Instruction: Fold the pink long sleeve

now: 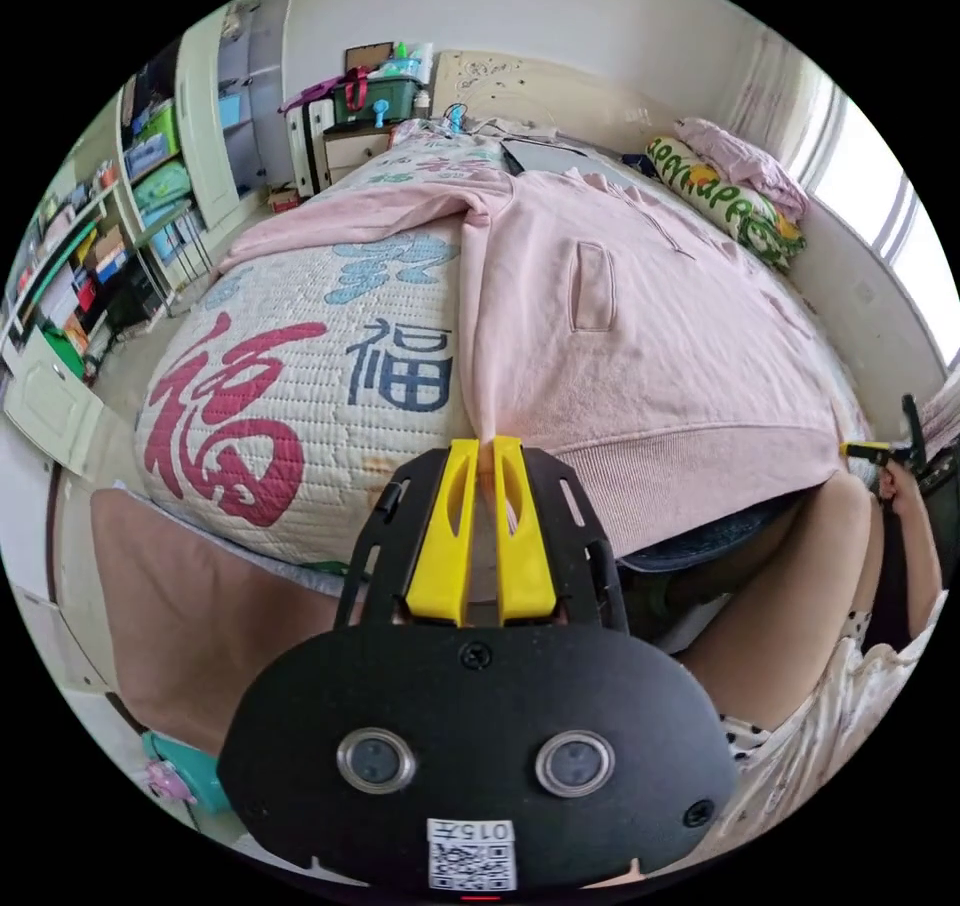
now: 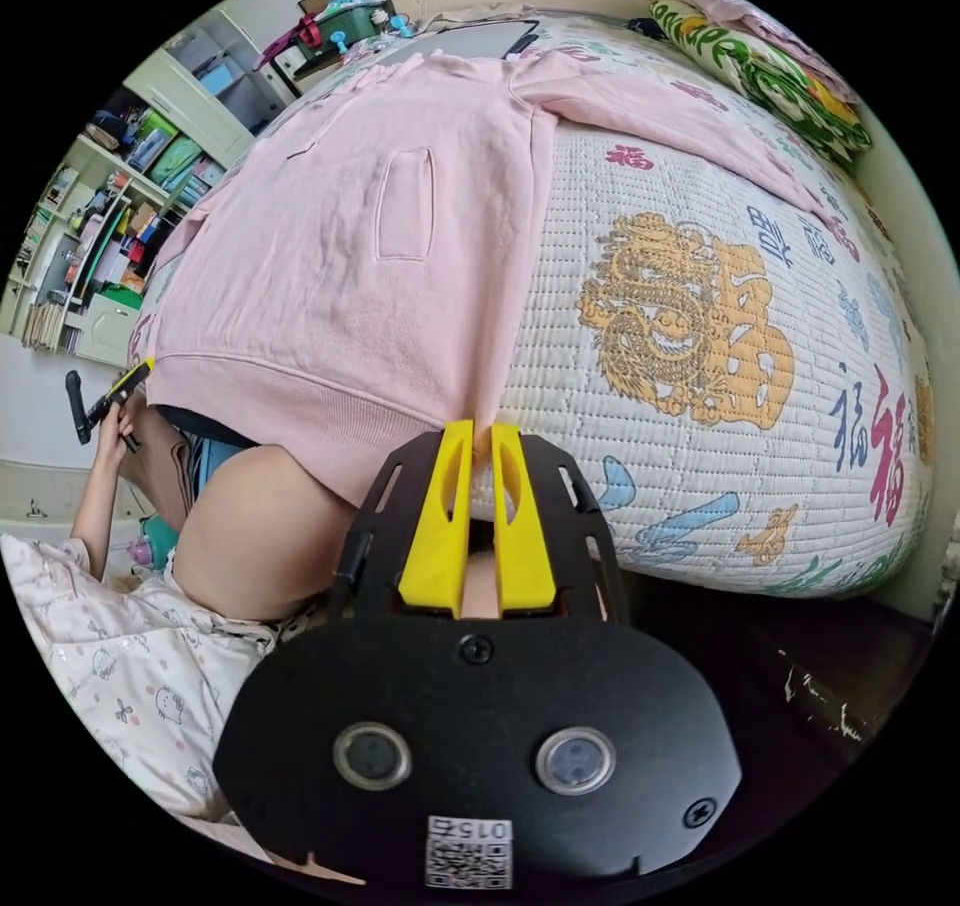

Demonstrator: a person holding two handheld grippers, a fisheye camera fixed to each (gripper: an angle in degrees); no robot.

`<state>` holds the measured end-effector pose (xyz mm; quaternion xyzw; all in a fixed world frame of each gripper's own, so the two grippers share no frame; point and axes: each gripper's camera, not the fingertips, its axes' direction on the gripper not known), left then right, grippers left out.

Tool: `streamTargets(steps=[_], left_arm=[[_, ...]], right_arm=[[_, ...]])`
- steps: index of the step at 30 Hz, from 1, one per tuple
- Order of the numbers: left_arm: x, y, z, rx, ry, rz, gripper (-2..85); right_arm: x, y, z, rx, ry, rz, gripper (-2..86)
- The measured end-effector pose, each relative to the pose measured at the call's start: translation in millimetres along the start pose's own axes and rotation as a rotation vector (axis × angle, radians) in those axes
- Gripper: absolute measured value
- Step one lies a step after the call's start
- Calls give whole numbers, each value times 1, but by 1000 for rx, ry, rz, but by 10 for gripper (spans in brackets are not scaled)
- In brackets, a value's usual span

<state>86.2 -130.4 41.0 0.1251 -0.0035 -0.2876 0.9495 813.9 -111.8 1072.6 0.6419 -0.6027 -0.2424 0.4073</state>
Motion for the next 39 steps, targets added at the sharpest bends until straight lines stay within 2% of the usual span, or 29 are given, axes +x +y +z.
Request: streamTargets(steps=[3, 6, 8, 13, 18, 23, 30, 34, 39], left_arm=[[27, -12, 4, -6, -70, 66, 14], [29, -37, 11, -47, -27, 32, 12], [39, -52, 15, -79, -38, 81, 12], [81, -90, 30, -160, -147, 200, 10], [107, -119, 43, -205, -198, 272, 9], [110, -151, 56, -271, -166, 314, 10], [95, -228, 92, -567, -9, 429, 15], [97, -231, 92, -579, -23, 441, 15], [90, -203, 67, -453, -43, 374, 11]], right_arm=[[15, 6, 35, 2, 4, 19, 40], [19, 23, 67, 27, 51, -21, 40], [16, 28, 87, 21, 101, -52, 40], [-2, 23, 152, -107, 281, -170, 38], [4, 37, 201, -157, 342, -231, 37], [37, 62, 231, -145, 270, -204, 36], [52, 121, 271, -74, 282, -167, 36], [86, 172, 278, 35, 152, -59, 42], [136, 251, 278, 185, -84, 82, 61]])
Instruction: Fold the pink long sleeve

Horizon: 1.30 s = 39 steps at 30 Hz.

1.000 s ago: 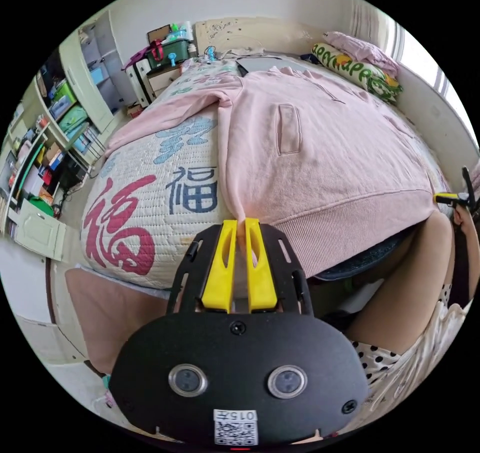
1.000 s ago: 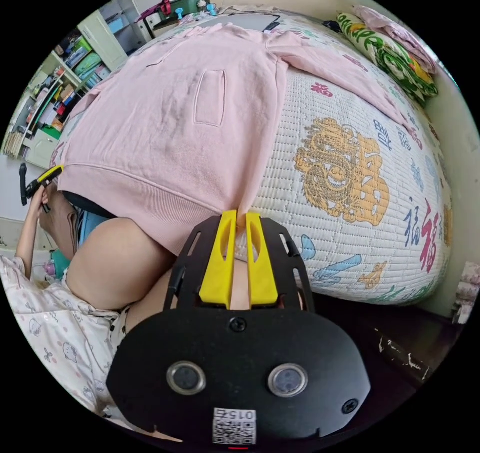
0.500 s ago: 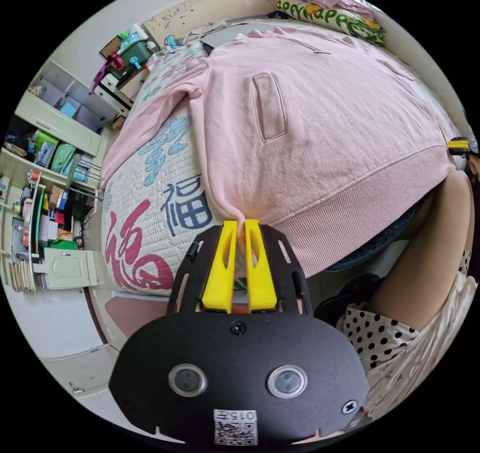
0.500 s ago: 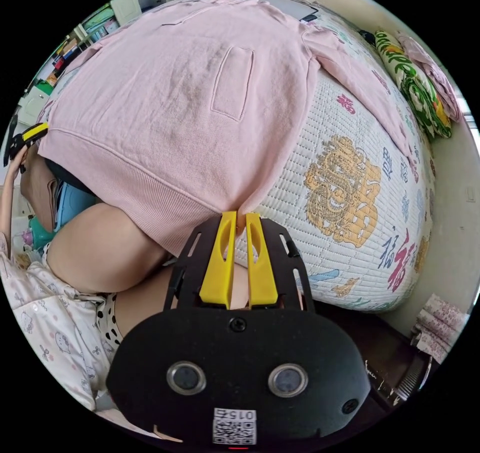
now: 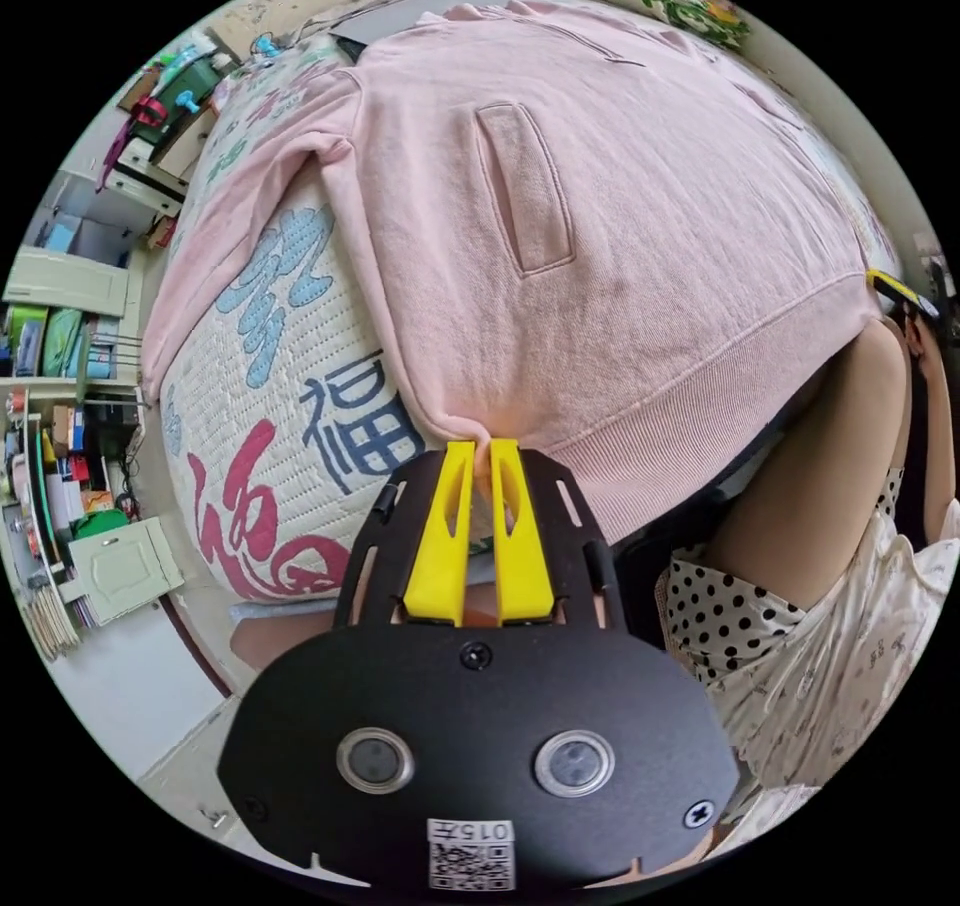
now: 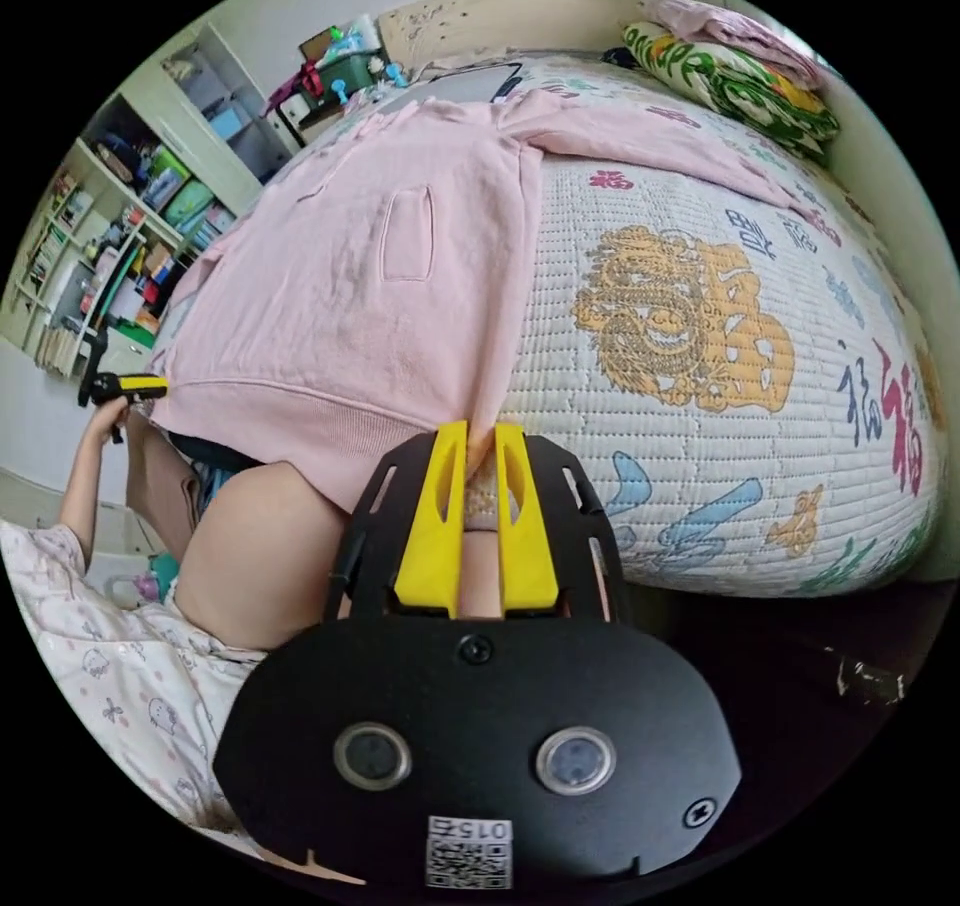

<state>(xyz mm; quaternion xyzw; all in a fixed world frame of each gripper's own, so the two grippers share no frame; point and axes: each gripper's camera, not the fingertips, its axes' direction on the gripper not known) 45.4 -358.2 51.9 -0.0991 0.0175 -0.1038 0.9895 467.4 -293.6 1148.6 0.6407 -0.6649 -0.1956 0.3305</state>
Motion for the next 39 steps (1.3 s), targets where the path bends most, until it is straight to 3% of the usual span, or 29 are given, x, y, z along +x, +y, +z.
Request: streamTargets(steps=[5, 8, 10, 15, 19, 23, 28, 31, 33, 39], left_arm=[[35, 74, -10, 225, -159, -51, 14], [47, 90, -16, 240, -216, -55, 18], [45, 94, -21, 220, -206, -63, 24], [16, 125, -53, 211, -82, -38, 55], [1, 162, -79, 231, -71, -64, 55], [2, 205, -122, 420, -191, -157, 78], [36, 198, -169, 650, -194, -105, 100], [75, 168, -182, 786, -168, -33, 103], [109, 127, -180, 834, -34, 52, 104], [235, 14, -154, 800, 6, 283, 106]], right_arm=[[24, 78, -28, 54, -152, 109, 23], [15, 139, -67, 175, -286, 86, 4], [-12, 189, -116, 359, -370, 51, -1], [-112, 294, -242, 832, -287, 8, -4], [-213, 400, -322, 1280, -347, -54, -5], [-301, 467, -363, 1590, -320, 18, -5], [-448, 540, -401, 1908, -243, -170, -7], [-499, 556, -401, 2041, -212, -213, -7], [-511, 551, -406, 2037, -288, -260, -7], [-545, 507, -443, 1982, -360, -249, -6]])
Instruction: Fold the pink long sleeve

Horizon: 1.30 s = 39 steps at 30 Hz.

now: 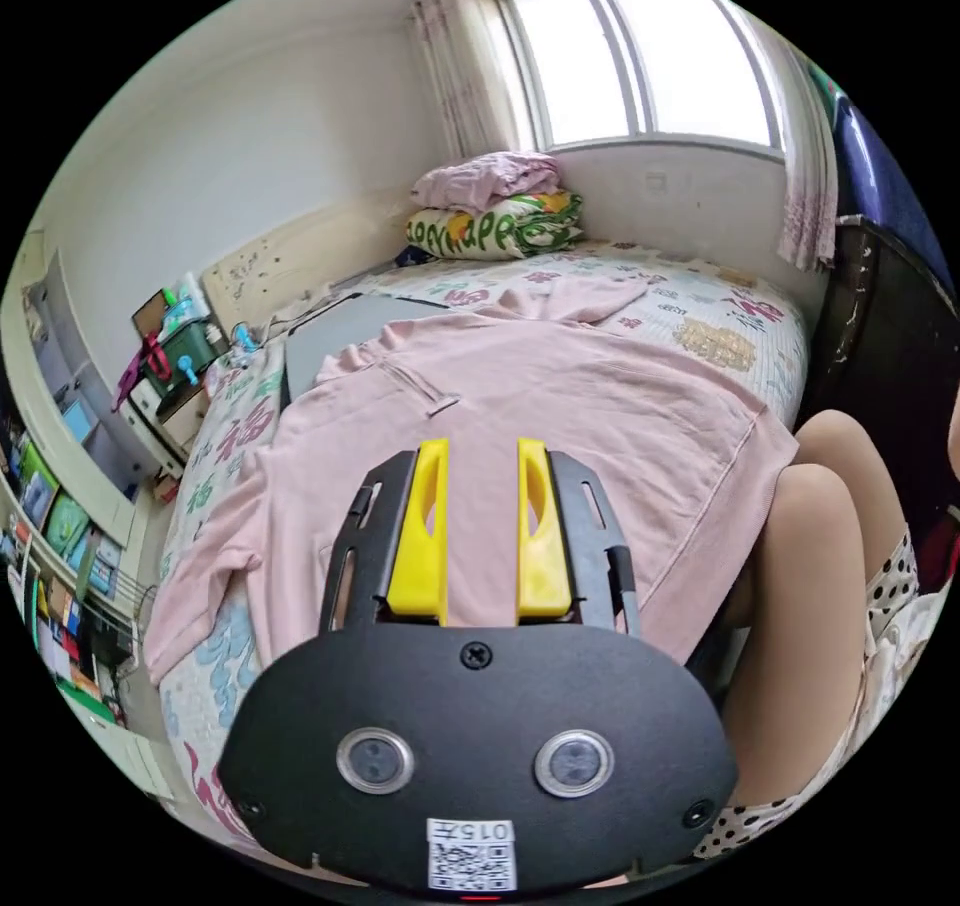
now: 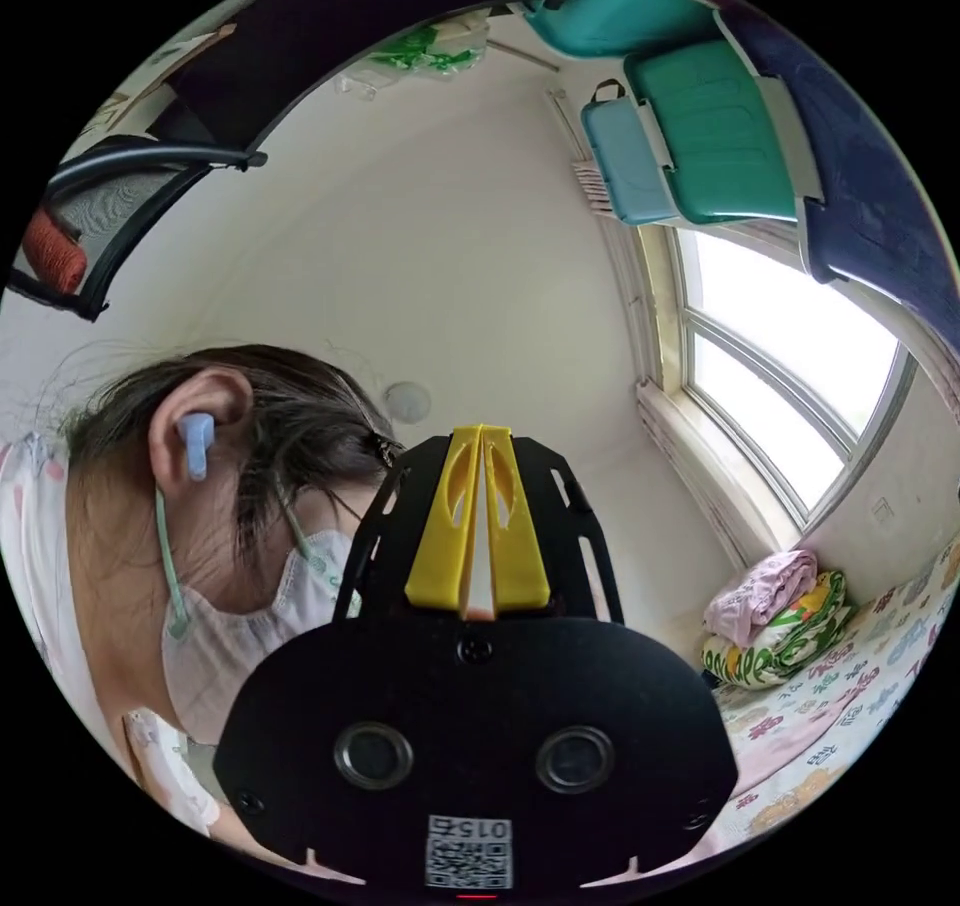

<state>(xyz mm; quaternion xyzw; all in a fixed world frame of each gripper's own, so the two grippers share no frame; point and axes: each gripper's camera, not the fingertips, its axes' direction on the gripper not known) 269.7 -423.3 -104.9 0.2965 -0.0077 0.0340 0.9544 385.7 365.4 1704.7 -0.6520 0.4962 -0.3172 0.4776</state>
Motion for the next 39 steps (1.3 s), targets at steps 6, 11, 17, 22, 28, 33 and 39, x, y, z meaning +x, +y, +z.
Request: streamTargets(steps=[6, 11, 17, 22, 28, 33, 39], left_arm=[[51, -53, 78, -5, 2, 13, 113], [78, -61, 144, -88, -38, 116, 109], [131, -63, 185, -176, -22, 317, 72], [100, -68, 214, -215, 142, 230, 61], [58, -64, 256, -251, 302, 110, 73], [58, -53, 276, -249, 289, 121, 74], [39, -39, 304, -258, 335, 91, 74]], right_arm=[[-3, 3, 100, -44, -35, -14, -5], [59, 25, 202, -101, 40, 8, 3], [292, 146, 408, -490, 404, 16, 96], [632, 319, 523, -1066, 702, 412, 138], [820, 389, 572, -1022, 870, 602, 132], [915, 428, 640, -1050, 981, 708, 135], [973, 465, 711, -1112, 1127, 673, 96]])
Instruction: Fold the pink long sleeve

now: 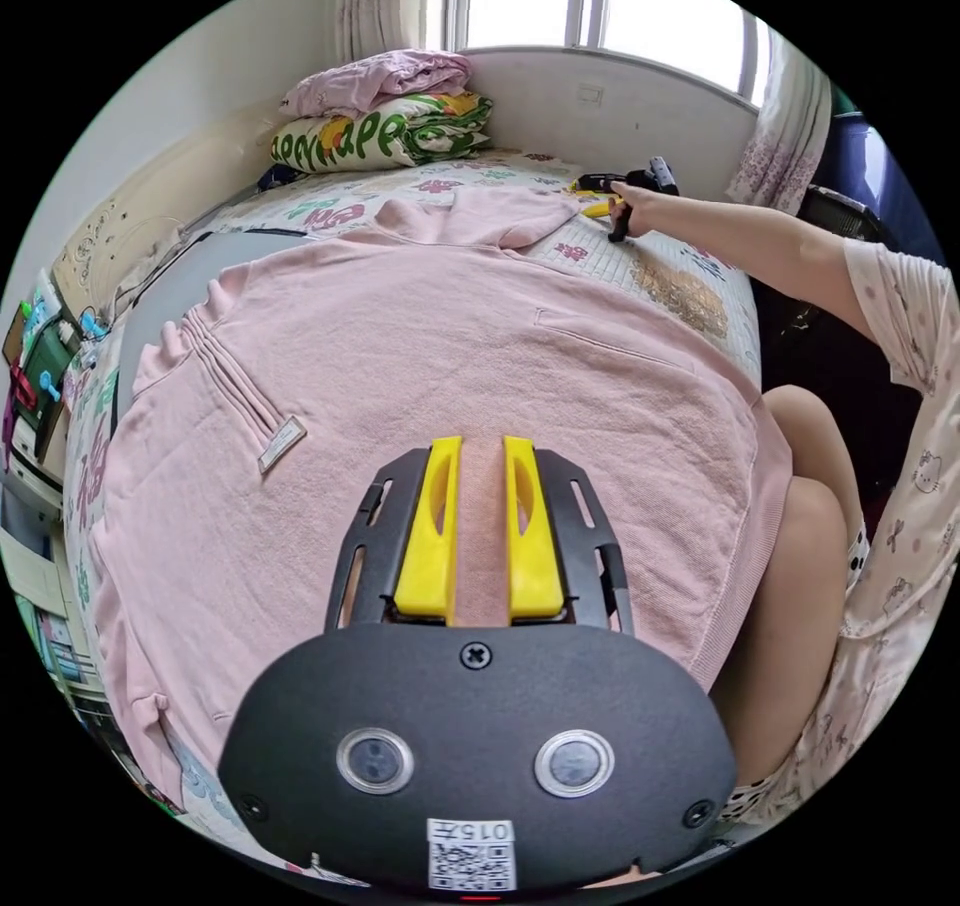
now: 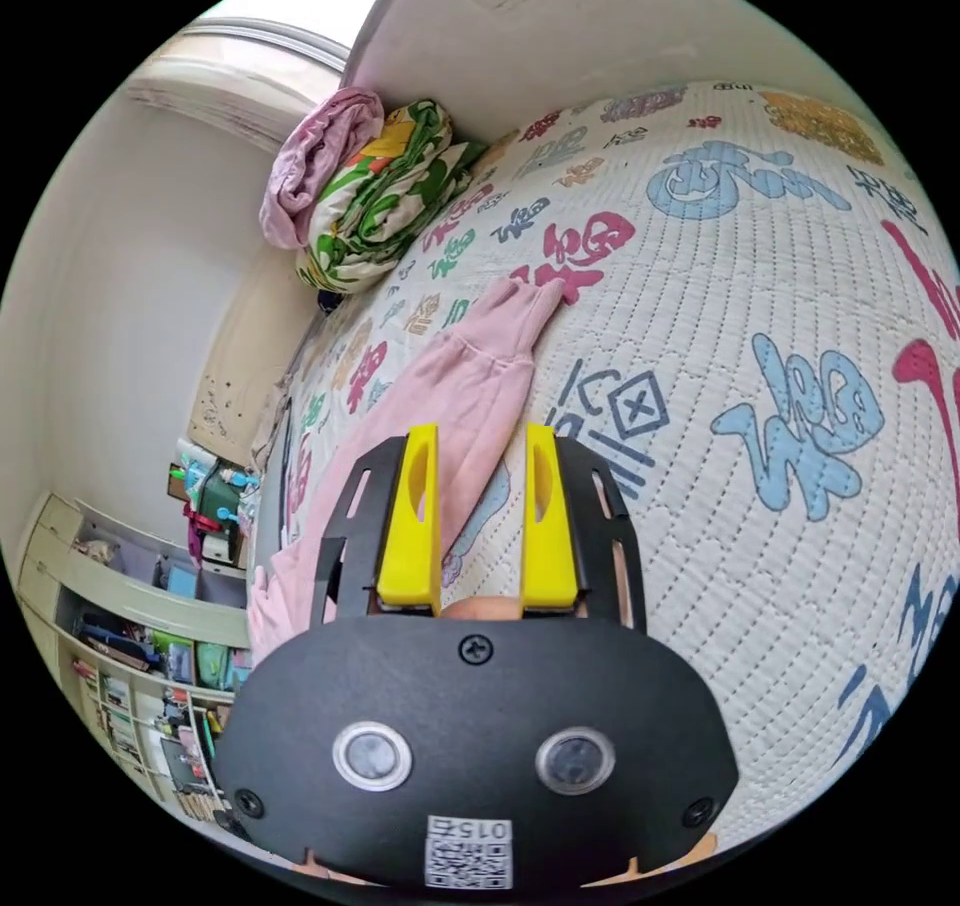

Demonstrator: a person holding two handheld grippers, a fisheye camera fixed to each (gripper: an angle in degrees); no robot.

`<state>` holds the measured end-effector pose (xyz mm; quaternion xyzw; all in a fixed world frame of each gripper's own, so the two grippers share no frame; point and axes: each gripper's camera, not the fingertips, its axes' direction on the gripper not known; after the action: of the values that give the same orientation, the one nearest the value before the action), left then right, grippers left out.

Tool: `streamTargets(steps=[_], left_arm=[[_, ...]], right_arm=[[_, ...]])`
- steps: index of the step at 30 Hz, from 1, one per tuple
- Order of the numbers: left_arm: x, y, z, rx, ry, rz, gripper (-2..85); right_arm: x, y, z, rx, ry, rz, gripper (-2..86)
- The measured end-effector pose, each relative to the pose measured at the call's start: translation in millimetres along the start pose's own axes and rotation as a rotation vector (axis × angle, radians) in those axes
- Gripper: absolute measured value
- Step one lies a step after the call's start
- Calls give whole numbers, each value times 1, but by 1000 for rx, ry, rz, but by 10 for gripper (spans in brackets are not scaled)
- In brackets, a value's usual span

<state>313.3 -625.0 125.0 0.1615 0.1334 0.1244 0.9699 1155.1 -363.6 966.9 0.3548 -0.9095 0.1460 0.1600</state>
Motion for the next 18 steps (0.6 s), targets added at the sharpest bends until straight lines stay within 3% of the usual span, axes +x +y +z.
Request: streamTargets(steps=[5, 11, 13, 15, 18], left_arm=[[-16, 12, 19, 0, -1, 1, 74], [-33, 30, 36, 1, -23, 12, 76], [-43, 36, 40, 3, -11, 10, 79], [-73, 48, 43, 27, 116, -12, 109], [-134, 85, 32, 165, 345, -239, 130]], right_arm=[[-38, -29, -21, -5, 11, -75, 21], [-185, 31, -135, 66, -240, -480, 8], [-251, 127, -189, 31, -392, -761, 7], [-275, 221, -221, -56, -499, -965, 7], [-251, 368, -239, -257, -583, -1140, 8]])
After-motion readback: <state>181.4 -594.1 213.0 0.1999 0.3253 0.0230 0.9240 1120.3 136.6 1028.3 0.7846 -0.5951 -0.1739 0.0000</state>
